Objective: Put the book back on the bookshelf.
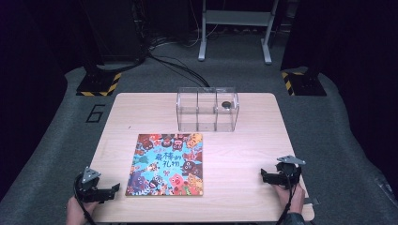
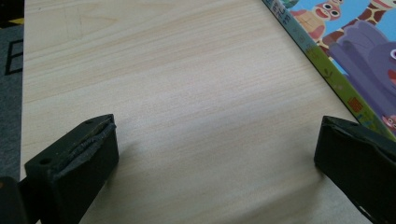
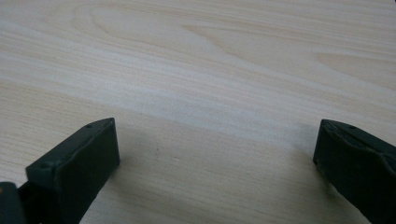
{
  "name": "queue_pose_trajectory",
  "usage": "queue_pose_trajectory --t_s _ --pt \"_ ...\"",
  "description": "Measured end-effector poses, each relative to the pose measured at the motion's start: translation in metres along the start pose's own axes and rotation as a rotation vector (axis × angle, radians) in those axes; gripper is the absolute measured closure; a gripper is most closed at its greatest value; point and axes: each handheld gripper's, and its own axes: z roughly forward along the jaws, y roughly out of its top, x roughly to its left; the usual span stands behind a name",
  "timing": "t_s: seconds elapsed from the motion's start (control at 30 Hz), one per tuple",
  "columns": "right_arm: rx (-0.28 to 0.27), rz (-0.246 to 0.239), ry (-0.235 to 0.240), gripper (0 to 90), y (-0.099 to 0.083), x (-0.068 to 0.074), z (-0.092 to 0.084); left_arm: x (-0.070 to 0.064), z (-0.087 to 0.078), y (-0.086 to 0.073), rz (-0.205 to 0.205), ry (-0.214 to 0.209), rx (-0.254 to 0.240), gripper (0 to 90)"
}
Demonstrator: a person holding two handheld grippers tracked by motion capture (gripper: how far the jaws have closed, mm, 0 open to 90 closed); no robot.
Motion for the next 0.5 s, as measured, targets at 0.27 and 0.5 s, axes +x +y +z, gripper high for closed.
queue_pose_trajectory --t_s 0.27,0.5 --pt "0.008 -0.009 0.004 0.0 0.001 0.000 0.000 -0.001 0.001 0.010 -0.023 -0.007 0.015 0.1" --pt "0.007 -0.020 0.007 0.0 0.001 -0.001 0.000 -0.004 0.004 0.028 -0.027 -0.066 0.007 0.0"
